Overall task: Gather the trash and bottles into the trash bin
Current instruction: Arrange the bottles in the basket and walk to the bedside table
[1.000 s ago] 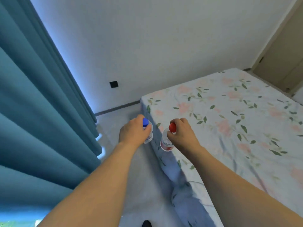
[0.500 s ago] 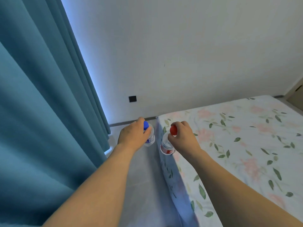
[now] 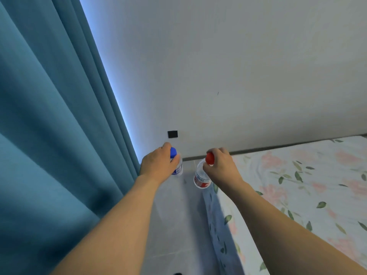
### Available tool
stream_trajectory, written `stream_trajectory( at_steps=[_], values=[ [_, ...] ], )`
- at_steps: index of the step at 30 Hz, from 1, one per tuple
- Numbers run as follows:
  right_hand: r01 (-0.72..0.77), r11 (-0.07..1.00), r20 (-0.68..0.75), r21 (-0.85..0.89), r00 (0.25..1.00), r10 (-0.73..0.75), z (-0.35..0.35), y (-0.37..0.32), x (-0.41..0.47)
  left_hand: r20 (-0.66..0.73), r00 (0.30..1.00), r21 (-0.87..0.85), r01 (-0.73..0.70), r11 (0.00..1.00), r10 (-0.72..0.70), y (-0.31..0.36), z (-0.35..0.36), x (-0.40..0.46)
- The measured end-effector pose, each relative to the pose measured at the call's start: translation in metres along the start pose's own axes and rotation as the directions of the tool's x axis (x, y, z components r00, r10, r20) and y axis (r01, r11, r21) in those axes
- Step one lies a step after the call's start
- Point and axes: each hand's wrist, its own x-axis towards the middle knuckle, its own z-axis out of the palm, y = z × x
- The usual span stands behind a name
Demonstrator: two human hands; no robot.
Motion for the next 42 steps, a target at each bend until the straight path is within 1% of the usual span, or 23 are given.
stream_trajectory(
  at_steps=[4,9,14,19,23,27,30,33,37,42],
  values=[
    [-0.003,1.0,-0.014,0.009,1.0,0.003,0.005,-0.014,0.055,0.001,1.0,-0.018,-0.008,1.0,0.008,-0.014,0.0,0.056],
    [-0.018,1.0,-0.004,0.017,1.0,0.018,0.013,-0.016,0.121,0.017,0.999,-0.029,-0.047,0.998,0.048,-0.024,0.012,0.124],
    [-0.012,1.0,0.003,0.029,1.0,0.012,0.023,-0.014,0.2,0.016,0.999,-0.008,-0.05,0.999,0.05,-0.034,0.021,0.199],
    [-0.01,0.999,0.01,0.031,1.0,0.009,0.031,-0.019,0.276,0.014,0.996,0.015,-0.086,0.996,0.085,-0.044,0.021,0.272],
    [-0.048,0.999,0.007,0.012,0.999,0.048,0.038,-0.024,0.326,0.073,0.989,0.04,-0.131,0.991,0.128,-0.056,0.024,0.326],
    [-0.135,0.991,-0.058,0.011,0.989,0.135,0.039,-0.023,0.374,0.101,0.97,-0.005,-0.223,0.975,0.222,-0.055,0.029,0.39],
    [-0.197,0.98,-0.116,0.011,0.974,0.196,0.033,-0.019,0.404,0.13,0.941,-0.036,-0.311,0.95,0.313,-0.044,0.036,0.435],
    [-0.267,0.964,-0.17,0.02,0.949,0.266,0.019,-0.007,0.427,0.163,0.895,-0.072,-0.408,0.91,0.414,-0.019,0.048,0.475],
    [-0.372,0.927,-0.263,0.036,0.892,0.368,-0.006,0.027,0.456,0.208,0.797,-0.12,-0.554,0.824,0.567,0.029,0.069,0.52],
    [-0.452,0.886,-0.33,0.104,0.825,0.459,-0.025,0.063,0.496,0.224,0.708,-0.123,-0.661,0.74,0.67,0.081,0.086,0.58]
  ],
)
